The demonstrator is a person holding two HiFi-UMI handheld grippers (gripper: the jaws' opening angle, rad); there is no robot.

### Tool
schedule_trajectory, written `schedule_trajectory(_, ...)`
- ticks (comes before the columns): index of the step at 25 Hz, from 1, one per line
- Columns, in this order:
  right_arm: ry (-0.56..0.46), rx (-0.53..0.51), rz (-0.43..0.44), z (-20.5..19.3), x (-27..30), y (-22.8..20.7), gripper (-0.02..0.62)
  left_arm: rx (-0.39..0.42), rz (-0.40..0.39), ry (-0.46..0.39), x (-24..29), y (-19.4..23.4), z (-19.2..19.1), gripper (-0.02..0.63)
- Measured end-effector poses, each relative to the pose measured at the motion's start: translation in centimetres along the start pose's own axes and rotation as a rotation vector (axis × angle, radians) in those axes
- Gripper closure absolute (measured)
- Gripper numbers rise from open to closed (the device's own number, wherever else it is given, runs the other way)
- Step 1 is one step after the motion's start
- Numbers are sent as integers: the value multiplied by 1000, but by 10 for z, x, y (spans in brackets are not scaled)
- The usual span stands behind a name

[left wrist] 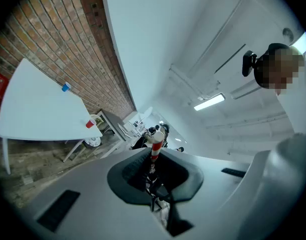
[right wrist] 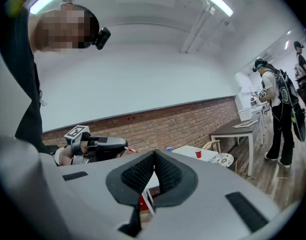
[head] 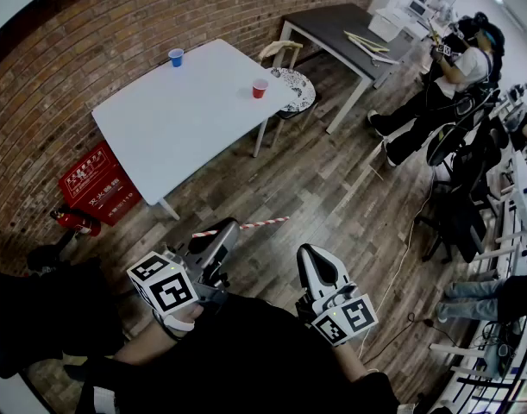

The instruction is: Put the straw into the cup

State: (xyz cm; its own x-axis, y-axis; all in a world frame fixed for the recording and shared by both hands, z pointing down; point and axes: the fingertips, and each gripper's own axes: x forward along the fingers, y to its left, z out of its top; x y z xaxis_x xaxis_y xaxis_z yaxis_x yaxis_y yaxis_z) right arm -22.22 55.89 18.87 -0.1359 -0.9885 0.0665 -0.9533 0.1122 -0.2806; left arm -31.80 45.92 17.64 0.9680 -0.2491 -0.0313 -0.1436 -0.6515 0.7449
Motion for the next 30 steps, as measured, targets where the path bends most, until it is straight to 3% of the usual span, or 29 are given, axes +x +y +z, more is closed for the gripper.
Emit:
schedule_trajectory(11, 8, -12, -55, -15, 51, 29, 572, -31, -38, 11, -25, 52, 40, 569)
schedule_trajectory(18, 25, 13, -93, -35, 79, 55, 572, -36, -47, -25, -61, 97, 74, 569)
schedule_trajectory(30, 129, 58, -161, -67, 88, 69, 572, -71, -7, 12, -78, 142, 80, 569)
